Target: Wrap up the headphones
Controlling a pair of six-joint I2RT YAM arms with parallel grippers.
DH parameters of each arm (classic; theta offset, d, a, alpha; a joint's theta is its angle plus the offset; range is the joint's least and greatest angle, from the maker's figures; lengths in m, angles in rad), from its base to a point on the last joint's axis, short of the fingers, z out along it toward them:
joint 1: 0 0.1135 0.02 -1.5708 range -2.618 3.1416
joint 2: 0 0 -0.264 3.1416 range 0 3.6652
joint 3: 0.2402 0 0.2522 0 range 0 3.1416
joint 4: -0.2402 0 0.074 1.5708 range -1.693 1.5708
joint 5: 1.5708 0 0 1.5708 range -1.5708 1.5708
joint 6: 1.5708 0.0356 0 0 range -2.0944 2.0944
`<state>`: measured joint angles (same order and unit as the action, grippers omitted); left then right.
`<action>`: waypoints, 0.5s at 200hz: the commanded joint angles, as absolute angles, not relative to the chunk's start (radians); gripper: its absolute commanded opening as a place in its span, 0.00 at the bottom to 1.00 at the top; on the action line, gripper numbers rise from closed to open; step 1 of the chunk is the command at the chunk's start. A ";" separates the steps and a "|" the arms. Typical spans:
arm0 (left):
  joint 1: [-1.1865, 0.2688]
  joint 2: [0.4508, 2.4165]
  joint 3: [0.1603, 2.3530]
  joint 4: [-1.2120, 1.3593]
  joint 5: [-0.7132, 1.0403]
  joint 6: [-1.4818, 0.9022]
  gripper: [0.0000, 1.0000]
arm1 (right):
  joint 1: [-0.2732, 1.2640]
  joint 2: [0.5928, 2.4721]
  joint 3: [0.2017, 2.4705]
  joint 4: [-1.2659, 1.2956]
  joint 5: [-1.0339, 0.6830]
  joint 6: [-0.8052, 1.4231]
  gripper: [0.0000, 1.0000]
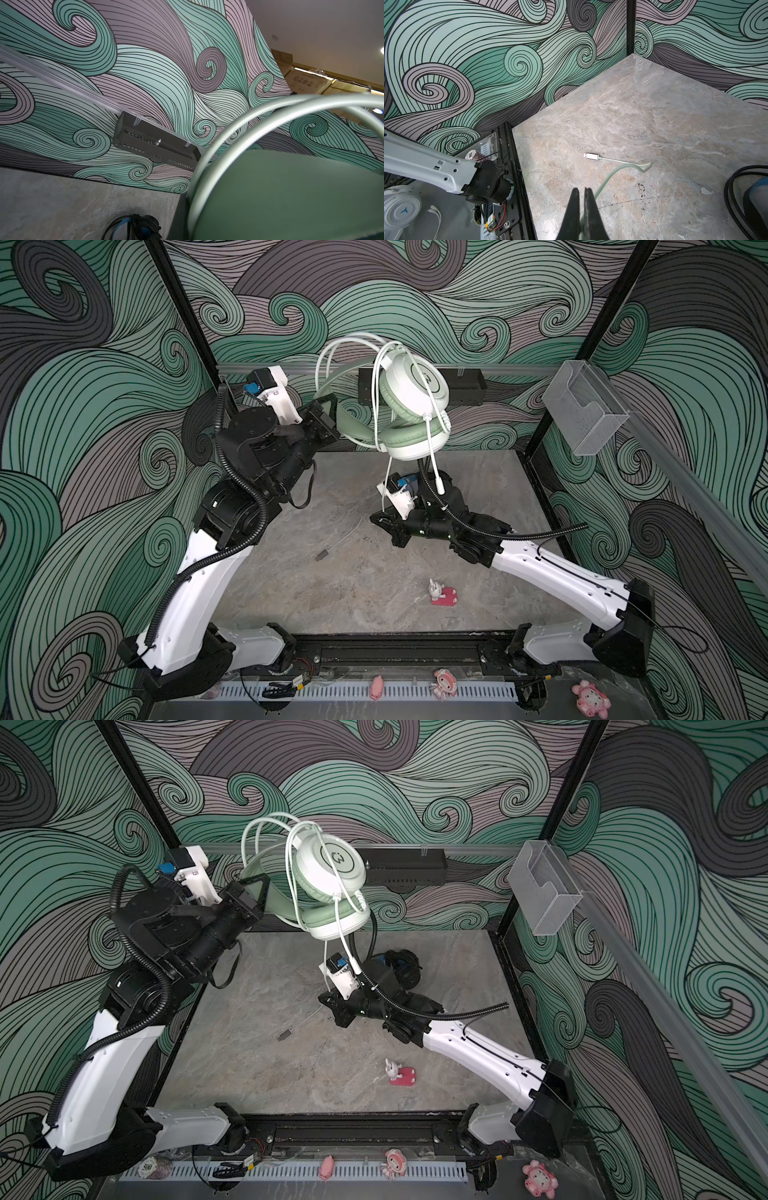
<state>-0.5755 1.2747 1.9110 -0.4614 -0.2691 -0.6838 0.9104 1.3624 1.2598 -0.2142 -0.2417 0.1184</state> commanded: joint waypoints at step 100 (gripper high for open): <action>-0.439 1.259 1.808 -0.339 -0.348 -0.951 0.00 | 0.950 1.378 1.315 -0.409 -0.107 0.062 0.00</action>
<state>-0.4633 1.2858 1.7973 -0.4576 -0.2855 -0.8661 0.9340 1.3693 1.2919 -0.3332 -0.1318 0.0898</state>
